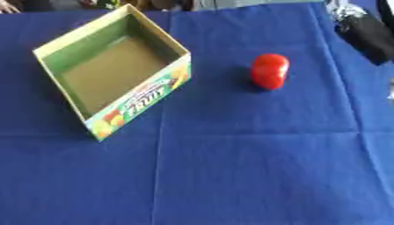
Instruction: Pick up objects on the table and place them in the box.
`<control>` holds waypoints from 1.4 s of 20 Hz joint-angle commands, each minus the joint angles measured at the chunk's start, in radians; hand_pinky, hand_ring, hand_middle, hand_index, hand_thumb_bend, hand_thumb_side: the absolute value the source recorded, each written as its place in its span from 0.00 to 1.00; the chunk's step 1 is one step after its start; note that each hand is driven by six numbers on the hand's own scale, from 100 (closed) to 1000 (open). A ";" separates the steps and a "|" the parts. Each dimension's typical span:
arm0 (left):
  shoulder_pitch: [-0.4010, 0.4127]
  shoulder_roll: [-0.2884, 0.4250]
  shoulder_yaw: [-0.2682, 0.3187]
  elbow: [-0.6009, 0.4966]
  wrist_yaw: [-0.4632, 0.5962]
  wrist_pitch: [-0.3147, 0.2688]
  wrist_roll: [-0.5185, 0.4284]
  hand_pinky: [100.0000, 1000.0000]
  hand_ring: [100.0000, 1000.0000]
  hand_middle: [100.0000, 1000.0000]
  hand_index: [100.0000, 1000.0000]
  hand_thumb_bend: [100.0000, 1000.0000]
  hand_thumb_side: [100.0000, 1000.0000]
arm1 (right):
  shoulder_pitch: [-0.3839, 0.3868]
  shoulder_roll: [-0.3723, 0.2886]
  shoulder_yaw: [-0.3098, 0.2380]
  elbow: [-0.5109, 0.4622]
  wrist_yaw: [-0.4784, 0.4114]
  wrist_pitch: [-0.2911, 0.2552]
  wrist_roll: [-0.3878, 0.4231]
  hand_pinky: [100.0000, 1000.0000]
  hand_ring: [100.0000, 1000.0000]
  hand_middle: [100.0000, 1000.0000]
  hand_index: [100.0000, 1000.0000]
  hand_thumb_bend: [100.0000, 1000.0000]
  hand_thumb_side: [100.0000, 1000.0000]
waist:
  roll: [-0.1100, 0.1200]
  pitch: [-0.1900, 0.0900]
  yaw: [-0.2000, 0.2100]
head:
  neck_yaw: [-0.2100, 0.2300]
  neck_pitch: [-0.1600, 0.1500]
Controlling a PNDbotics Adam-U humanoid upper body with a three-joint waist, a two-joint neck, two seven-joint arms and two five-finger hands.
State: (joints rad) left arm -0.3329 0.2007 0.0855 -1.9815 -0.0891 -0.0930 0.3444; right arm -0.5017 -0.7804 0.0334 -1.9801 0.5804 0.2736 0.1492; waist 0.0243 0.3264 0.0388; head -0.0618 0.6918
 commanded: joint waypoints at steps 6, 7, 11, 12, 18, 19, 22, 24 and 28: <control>-0.001 0.017 -0.013 -0.019 0.001 0.006 -0.013 0.57 0.83 0.80 0.83 0.00 1.00 | -0.142 -0.234 0.111 0.014 0.080 0.066 0.385 0.83 0.85 0.85 0.92 0.29 0.97 | -0.006 -0.030 0.005 | -0.020 -0.006; -0.001 0.018 -0.014 -0.019 0.001 0.007 -0.014 0.57 0.83 0.80 0.83 0.00 1.00 | -0.160 -0.243 0.124 0.034 0.069 0.072 0.427 0.84 0.85 0.85 0.92 0.34 0.93 | -0.007 -0.031 0.005 | -0.022 -0.007; 0.000 0.018 -0.016 -0.019 0.002 0.009 -0.015 0.57 0.83 0.80 0.83 0.00 1.00 | -0.219 -0.242 0.151 0.100 0.032 0.087 0.532 0.84 0.87 0.86 0.93 0.43 0.81 | -0.008 -0.030 0.007 | -0.027 -0.013; 0.000 0.018 -0.017 -0.019 0.002 0.009 -0.016 0.57 0.83 0.80 0.83 0.00 1.00 | -0.232 -0.239 0.159 0.117 0.024 0.091 0.551 0.85 0.88 0.87 0.93 0.48 0.73 | -0.008 -0.029 0.007 | -0.028 -0.015; -0.002 0.019 -0.020 -0.019 0.005 0.012 -0.019 0.57 0.83 0.80 0.83 0.00 1.00 | -0.280 -0.225 0.205 0.202 -0.014 0.099 0.666 0.85 0.89 0.89 0.96 0.56 0.52 | -0.007 -0.025 0.010 | -0.037 -0.020; -0.002 0.019 -0.020 -0.019 0.005 0.013 -0.020 0.57 0.83 0.80 0.83 0.00 1.00 | -0.284 -0.225 0.209 0.208 -0.018 0.099 0.679 0.85 0.90 0.90 0.96 0.56 0.51 | -0.007 -0.024 0.010 | -0.038 -0.020; -0.003 0.019 -0.021 -0.019 0.006 0.013 -0.020 0.57 0.83 0.79 0.83 0.00 1.00 | -0.301 -0.222 0.228 0.232 -0.015 0.102 0.720 0.85 0.90 0.90 0.97 0.57 0.49 | -0.008 -0.023 0.011 | -0.042 -0.020; -0.003 0.019 -0.022 -0.019 0.007 0.014 -0.021 0.57 0.83 0.79 0.83 0.00 1.00 | -0.321 -0.216 0.243 0.254 -0.011 0.107 0.745 0.84 0.89 0.90 0.97 0.58 0.48 | -0.009 -0.023 0.011 | -0.045 -0.019; -0.004 0.019 -0.024 -0.019 0.008 0.014 -0.022 0.57 0.83 0.79 0.82 0.00 1.00 | -0.358 -0.195 0.275 0.300 -0.019 0.117 0.757 0.82 0.87 0.87 0.97 0.59 0.49 | -0.011 -0.022 0.013 | -0.048 -0.017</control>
State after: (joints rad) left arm -0.3267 0.2014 0.0649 -1.9815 -0.0833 -0.0789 0.3261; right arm -0.8398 -0.9614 0.3099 -1.6893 0.5692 0.3538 0.8649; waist 0.0165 0.3212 0.0506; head -0.1080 0.6827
